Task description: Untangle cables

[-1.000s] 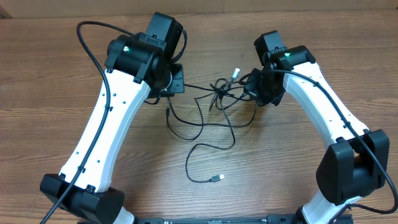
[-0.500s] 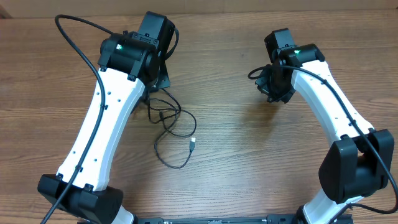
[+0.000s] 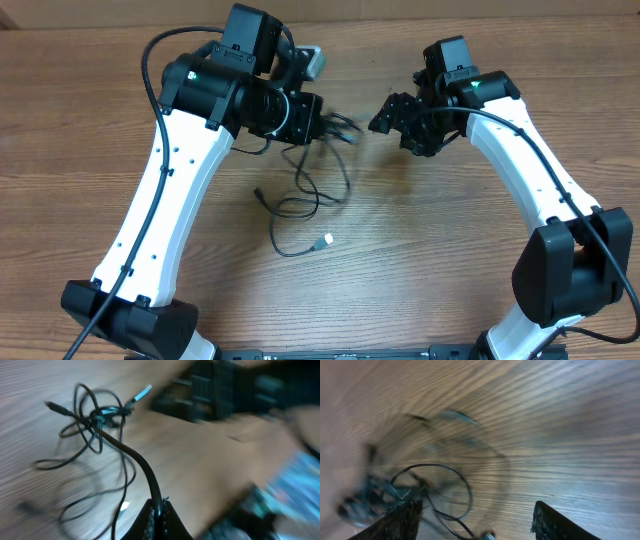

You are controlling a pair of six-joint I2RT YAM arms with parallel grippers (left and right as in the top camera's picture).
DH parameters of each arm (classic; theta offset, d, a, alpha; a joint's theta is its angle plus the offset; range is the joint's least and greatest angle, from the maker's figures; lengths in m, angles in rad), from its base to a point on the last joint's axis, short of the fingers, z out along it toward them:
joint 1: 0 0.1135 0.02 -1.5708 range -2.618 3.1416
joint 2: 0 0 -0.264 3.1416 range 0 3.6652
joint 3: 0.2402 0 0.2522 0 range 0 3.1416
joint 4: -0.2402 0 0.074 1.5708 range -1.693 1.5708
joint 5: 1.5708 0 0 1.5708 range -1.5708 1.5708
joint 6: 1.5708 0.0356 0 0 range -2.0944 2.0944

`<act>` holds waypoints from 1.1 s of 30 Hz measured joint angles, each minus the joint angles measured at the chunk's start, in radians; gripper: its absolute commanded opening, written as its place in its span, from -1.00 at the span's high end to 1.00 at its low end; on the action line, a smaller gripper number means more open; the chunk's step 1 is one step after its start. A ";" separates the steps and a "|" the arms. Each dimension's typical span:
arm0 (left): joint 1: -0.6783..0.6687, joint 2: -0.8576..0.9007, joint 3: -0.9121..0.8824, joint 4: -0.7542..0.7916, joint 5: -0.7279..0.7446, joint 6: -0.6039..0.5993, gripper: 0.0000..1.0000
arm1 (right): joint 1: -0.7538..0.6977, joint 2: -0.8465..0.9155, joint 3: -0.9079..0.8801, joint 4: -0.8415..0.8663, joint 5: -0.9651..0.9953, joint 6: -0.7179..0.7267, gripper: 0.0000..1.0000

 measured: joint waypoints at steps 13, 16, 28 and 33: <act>0.000 0.000 0.000 0.000 0.314 0.176 0.91 | 0.000 0.000 0.000 0.018 -0.109 -0.135 0.16; 0.000 0.000 0.000 0.000 0.284 0.162 0.91 | 0.000 0.000 0.000 0.001 -0.116 -0.136 0.39; 0.000 0.000 0.000 0.000 0.076 0.032 0.91 | 0.040 0.000 0.000 -0.057 -0.239 -0.230 0.39; 0.000 0.000 0.000 -0.001 0.059 0.025 0.91 | 0.072 0.000 0.000 -0.056 -0.279 -0.260 0.07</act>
